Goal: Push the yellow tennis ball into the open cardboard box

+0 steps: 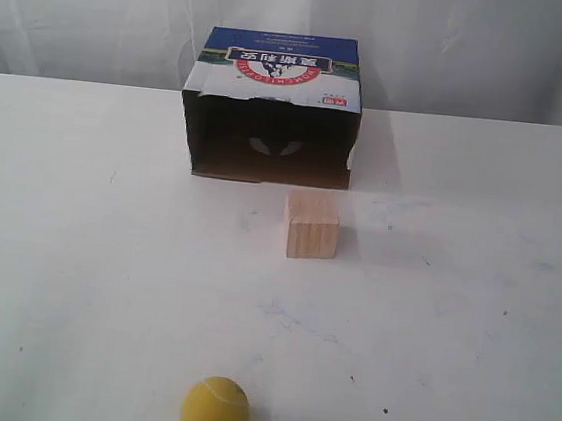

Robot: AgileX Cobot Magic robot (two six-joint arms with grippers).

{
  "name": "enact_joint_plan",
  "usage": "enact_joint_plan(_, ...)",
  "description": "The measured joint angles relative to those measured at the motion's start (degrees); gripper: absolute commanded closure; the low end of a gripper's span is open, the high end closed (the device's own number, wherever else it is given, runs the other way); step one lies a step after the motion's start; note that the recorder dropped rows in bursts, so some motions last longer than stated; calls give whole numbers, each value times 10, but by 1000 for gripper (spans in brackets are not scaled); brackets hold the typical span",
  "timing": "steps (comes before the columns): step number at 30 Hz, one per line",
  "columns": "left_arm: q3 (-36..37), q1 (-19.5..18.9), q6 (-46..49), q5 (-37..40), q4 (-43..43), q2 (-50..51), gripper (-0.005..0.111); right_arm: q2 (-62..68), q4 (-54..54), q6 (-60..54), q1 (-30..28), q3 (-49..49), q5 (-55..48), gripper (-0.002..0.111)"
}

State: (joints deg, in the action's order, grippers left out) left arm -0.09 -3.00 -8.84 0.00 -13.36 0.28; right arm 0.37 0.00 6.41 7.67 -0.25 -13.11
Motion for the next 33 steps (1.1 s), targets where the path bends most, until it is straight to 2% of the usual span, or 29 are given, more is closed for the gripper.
enact_joint_plan(1,0,0,-35,-79,-6,0,107,0,0,0,0,0,0,108)
enact_joint_plan(2,1,0,-73,-210,-9,-1,107,0,0,0,0,0,0,108)
enact_joint_plan(4,-18,0,-83,-343,-39,-1,107,0,0,0,0,0,0,108)
enact_joint_plan(7,-104,0,-33,-332,-78,49,107,0,0,0,0,0,0,108)
enact_joint_plan(10,-191,0,21,-270,-64,129,107,0,0,0,0,0,0,108)
enact_joint_plan(13,-281,0,43,-172,19,236,107,0,0,0,0,0,0,108)
enact_joint_plan(15,-350,0,51,-52,94,324,107,0,0,0,0,0,0,108)
enact_joint_plan(17,-407,1,64,84,130,406,107,0,0,0,0,0,0,108)
enact_joint_plan(21,-482,1,88,362,134,562,107,0,0,0,0,0,0,108)
enact_joint_plan(24,-495,1,153,462,41,610,107,0,0,0,0,0,0,108)
enact_joint_plan(26,-495,1,248,494,-68,615,107,0,0,0,0,0,0,108)
enact_joint_plan(29,-479,1,405,530,-287,614,107,0,0,0,0,0,0,108)
enact_joint_plan(31,-448,2,523,548,-419,613,107,0,0,0,0,0,0,108)
enact_joint_plan(33,-404,3,629,555,-514,612,107,0,0,0,0,0,0,108)
